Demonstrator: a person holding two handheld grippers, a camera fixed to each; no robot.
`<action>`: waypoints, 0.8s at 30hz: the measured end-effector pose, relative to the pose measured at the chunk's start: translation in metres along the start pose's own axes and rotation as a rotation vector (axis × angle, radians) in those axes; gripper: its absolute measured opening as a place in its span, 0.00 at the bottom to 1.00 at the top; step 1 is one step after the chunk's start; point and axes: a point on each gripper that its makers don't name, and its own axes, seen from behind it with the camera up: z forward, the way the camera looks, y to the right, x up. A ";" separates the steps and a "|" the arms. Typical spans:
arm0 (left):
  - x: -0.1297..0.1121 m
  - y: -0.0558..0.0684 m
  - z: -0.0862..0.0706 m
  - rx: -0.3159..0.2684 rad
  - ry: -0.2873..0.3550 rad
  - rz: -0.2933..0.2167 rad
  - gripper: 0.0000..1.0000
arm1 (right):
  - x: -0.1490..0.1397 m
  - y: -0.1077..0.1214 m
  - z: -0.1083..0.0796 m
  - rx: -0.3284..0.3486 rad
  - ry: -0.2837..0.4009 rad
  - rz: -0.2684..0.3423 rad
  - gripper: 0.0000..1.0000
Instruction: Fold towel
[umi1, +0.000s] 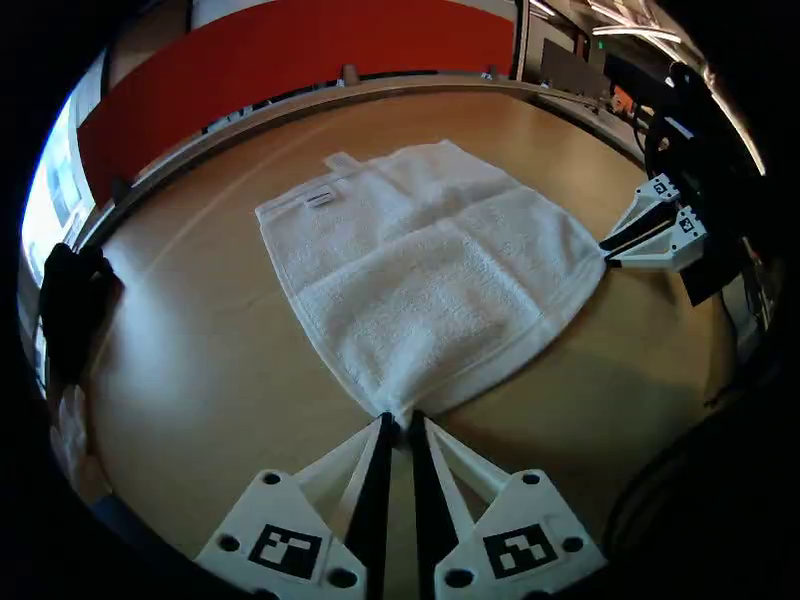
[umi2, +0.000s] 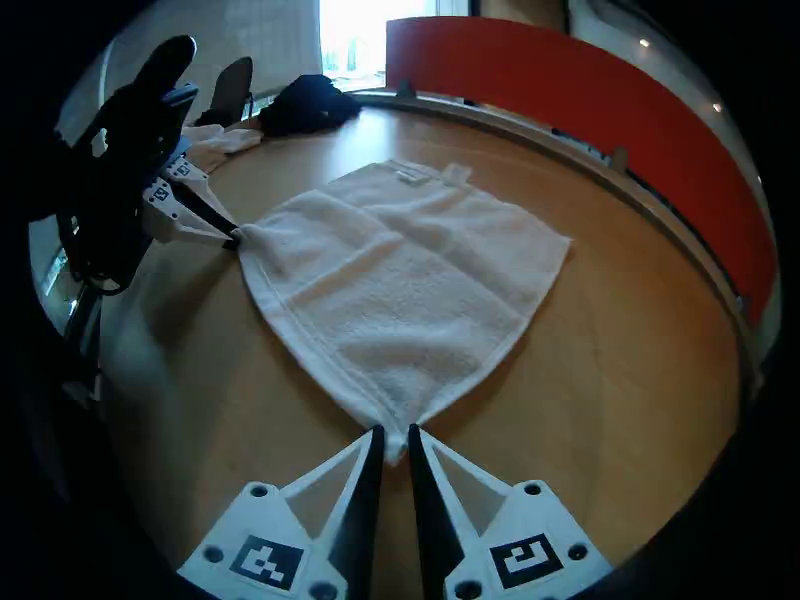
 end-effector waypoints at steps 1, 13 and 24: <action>0.000 0.000 0.000 -0.001 0.000 -0.001 0.13 | 0.001 0.000 0.000 0.000 0.003 0.000 0.16; 0.009 0.008 -0.009 -0.010 0.018 -0.008 0.12 | 0.006 0.001 -0.014 0.005 0.026 0.012 0.11; 0.013 0.011 -0.016 -0.008 0.019 -0.010 0.12 | 0.011 0.001 -0.024 0.011 0.029 0.001 0.11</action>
